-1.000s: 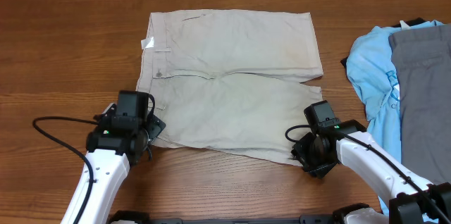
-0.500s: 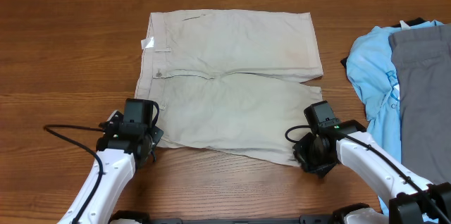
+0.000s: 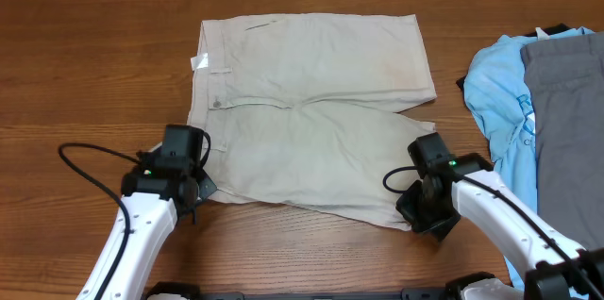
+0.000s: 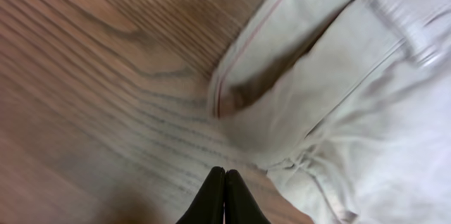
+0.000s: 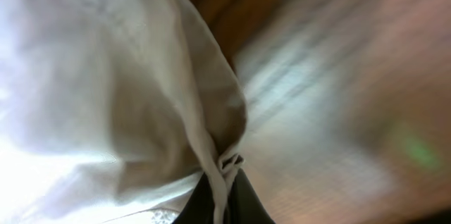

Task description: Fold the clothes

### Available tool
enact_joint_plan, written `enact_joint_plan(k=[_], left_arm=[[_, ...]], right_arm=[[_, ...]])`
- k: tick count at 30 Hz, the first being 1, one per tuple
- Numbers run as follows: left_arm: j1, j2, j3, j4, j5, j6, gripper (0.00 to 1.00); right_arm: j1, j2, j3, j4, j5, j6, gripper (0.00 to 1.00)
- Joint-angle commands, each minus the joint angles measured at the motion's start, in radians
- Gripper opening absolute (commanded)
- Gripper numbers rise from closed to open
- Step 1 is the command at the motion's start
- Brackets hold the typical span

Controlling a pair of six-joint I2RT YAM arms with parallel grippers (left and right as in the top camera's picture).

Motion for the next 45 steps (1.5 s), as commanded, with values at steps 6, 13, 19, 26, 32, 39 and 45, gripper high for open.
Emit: enact_joint_plan(k=[6,13,19,26,32,39,45], left_arm=[[0.002,-0.064,0.173,-0.18,-0.018,0.077,0.04],[0.001,-0.111,0.33,-0.356,-0.014,0.099,0.04],[0.001,-0.16,0.391,-0.389,0.061,0.11,0.08],[0.0,-0.154,0.296,-0.354,0.287,0.109,0.67],[0.0,-0.154,0.037,-0.193,0.373,-0.027,0.82],[0.0,-0.154,-0.137,-0.001,0.377,-0.218,0.84],[0.0,-0.153,-0.212,0.183,0.372,-0.248,0.85]], right_arm=[[0.003,-0.139,0.24,-0.207,0.1,-0.076,0.04],[0.003,-0.214,0.426,-0.383,0.119,-0.102,0.04],[0.003,-0.252,0.494,-0.43,0.117,-0.101,0.04],[0.003,-0.248,0.488,-0.417,0.109,-0.097,0.04],[0.003,-0.248,0.486,-0.4,0.106,-0.097,0.04],[0.003,-0.248,0.486,-0.394,0.106,-0.098,0.04],[0.003,-0.248,0.485,-0.394,0.107,-0.098,0.04]])
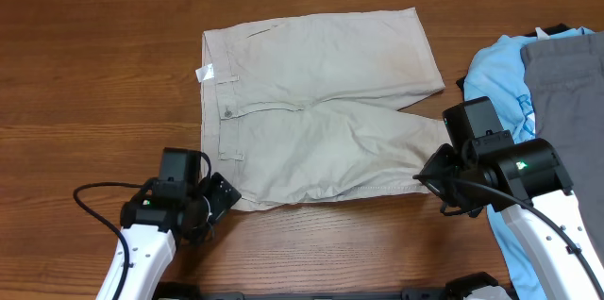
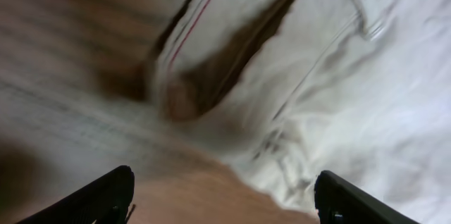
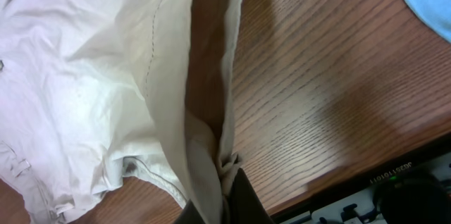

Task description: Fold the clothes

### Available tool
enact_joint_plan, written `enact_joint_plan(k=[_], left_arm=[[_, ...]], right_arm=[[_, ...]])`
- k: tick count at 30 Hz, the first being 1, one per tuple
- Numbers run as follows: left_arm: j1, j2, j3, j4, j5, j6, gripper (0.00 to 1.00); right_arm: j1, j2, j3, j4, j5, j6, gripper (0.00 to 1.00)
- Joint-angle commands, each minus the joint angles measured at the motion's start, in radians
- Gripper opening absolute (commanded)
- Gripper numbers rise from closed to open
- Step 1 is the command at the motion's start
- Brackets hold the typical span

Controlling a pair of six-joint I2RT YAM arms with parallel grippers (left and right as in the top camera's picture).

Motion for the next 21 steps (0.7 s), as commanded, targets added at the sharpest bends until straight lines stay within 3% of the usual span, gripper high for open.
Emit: enact_joint_plan(k=[1,5,7,9,11,12,15,18,21], left_arm=[[0.0,0.002,-0.047,0.087,0.011,-0.06,0.85],[0.0,0.011,-0.1,0.177,0.011,-0.112,0.84],[0.0,0.018,-0.113,0.196,0.011,-0.133,0.78],[0.0,0.019,-0.114,0.211,0.011,-0.139,0.54],[0.0,0.019,-0.114,0.225,0.012,-0.138,0.12],[0.0,0.019,-0.114,0.227,0.013,-0.138,0.04],[0.0,0.019,-0.106,0.227,0.041,-0.103,0.04],[0.0,0.018,-0.075,0.214,0.111,0.019,0.04],[0.0,0.018,0.007,0.098,0.108,0.142,0.04]], right_arm=[[0.003,-0.008,0.017,0.005,0.011,-0.005,0.04],[0.003,-0.008,0.017,0.006,0.012,-0.007,0.04],[0.003,-0.008,0.017,0.006,0.012,-0.007,0.04],[0.003,-0.008,0.017,0.005,0.012,-0.007,0.04],[0.003,-0.008,0.017,0.005,0.012,-0.007,0.04],[0.003,-0.008,0.017,0.005,0.012,-0.007,0.04],[0.003,-0.008,0.017,0.001,0.016,-0.007,0.04],[0.003,-0.008,0.018,-0.022,0.047,-0.008,0.04],[0.003,-0.008,0.018,-0.058,0.064,-0.008,0.04]])
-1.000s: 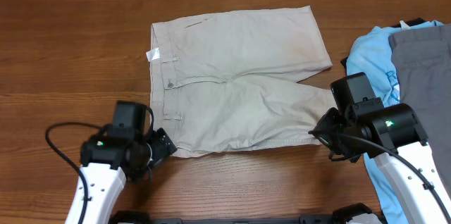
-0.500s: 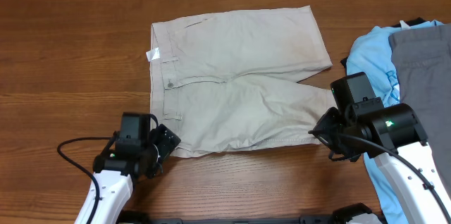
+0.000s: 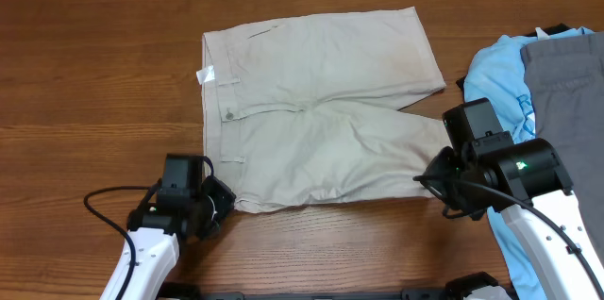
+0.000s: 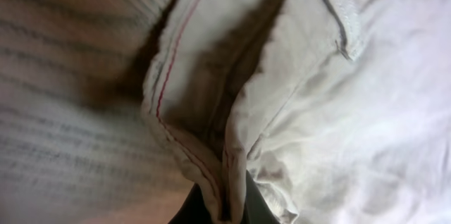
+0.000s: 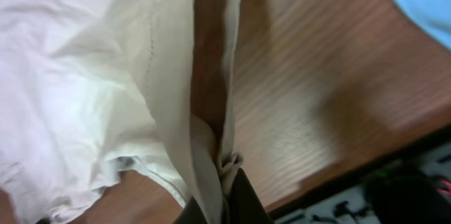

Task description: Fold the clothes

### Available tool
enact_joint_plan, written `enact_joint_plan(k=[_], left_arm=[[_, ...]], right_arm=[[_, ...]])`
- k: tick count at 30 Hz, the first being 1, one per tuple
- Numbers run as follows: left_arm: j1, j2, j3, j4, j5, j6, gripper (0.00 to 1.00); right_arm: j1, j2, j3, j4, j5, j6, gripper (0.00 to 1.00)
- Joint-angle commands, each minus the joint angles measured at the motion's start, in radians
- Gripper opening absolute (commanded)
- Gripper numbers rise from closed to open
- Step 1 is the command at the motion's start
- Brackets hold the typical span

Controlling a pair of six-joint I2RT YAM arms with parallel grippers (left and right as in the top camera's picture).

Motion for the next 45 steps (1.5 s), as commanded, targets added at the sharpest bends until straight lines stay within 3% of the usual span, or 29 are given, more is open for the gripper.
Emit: enact_joint_plan(k=[1,10,20,30,36,45], left_arm=[[0.0,0.003,0.124,-0.122,0.027,0.19,0.04],[0.0,0.002,0.4,-0.555,-0.118,0.35,0.04],[0.0,-0.008,0.636,-0.781,-0.169,0.426,0.04],[0.0,-0.007,0.808,-0.636,-0.251,0.402,0.04],[0.001,0.016,0.812,-0.48,-0.374,0.376,0.04],[0.002,0.173,0.812,-0.414,-0.567,0.302,0.04]], right_arm=[[0.003,-0.008,0.018,-0.024,0.043,-0.009,0.04],[0.003,-0.01,0.042,-0.049,0.042,-0.04,0.04],[0.003,0.006,0.244,-0.09,0.039,-0.143,0.04],[0.0,0.217,0.355,0.073,0.047,-0.272,0.04],[-0.075,0.347,0.427,0.182,0.069,-0.295,0.04],[-0.158,0.41,0.436,0.377,0.013,-0.308,0.04]])
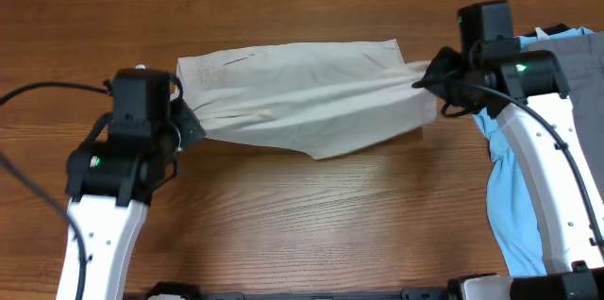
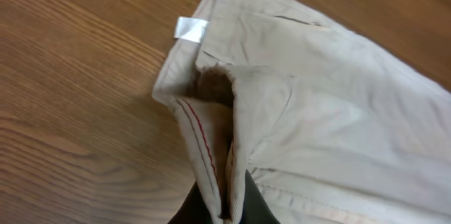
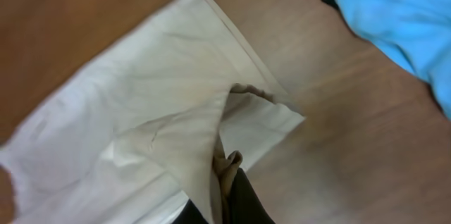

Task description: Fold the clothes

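Observation:
Beige shorts (image 1: 302,92) hang stretched between my two grippers above the far half of the table, their near half lifted over the far half. My left gripper (image 1: 181,121) is shut on the waistband end (image 2: 218,146), where a white tag (image 2: 190,28) shows. My right gripper (image 1: 429,78) is shut on the leg hem (image 3: 224,164). A loose fold (image 1: 330,149) sags toward the table in the middle.
A pile of clothes lies at the right edge: a light blue garment (image 1: 505,149) with a grey one (image 1: 576,55) on top, close behind my right arm. Wooden tabletop (image 1: 302,225) stretches in front of the shorts.
Both grippers have moved from the near edge of the shorts to the far side, carrying the near waistband corner and leg hem up and over. The shorts now hang doubled between them.
First the shorts lay flat, my right gripper shut on the near leg hem and my left shut beside the waistband. Then the left stood open at the waistband corner, then shut on it. Now both hold the near edge lifted over the far half.

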### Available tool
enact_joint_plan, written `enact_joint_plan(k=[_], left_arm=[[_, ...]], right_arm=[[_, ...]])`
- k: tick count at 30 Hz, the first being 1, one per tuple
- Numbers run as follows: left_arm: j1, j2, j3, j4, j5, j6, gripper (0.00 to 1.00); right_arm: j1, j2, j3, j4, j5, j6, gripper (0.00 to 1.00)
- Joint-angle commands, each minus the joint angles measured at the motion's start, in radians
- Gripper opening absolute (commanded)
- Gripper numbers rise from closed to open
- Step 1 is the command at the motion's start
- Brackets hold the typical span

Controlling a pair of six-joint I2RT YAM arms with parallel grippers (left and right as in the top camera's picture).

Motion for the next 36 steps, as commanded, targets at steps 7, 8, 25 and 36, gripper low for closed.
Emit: enact_joint_plan(k=[7,8,25,36], left_arm=[[0.045,0.179,0.029,0.13,-0.214,-0.085,0.04],[0.053,0.189,0.029,0.145,-0.214,-0.085,0.04],[0.128,0.469,0.029,0.382,-0.145,-0.084,0.05],[0.171,0.503,0.116,0.58,-0.008,0.175,0.87]], right_arm=[[-0.018,0.112,0.038,0.069,-0.015,-0.021,0.04],[-0.018,0.13,0.038,0.073,-0.015,-0.021,0.04],[-0.011,0.4,0.027,0.378,-0.105,-0.022,0.1],[-0.022,0.403,0.072,0.591,-0.257,-0.193,1.0]])
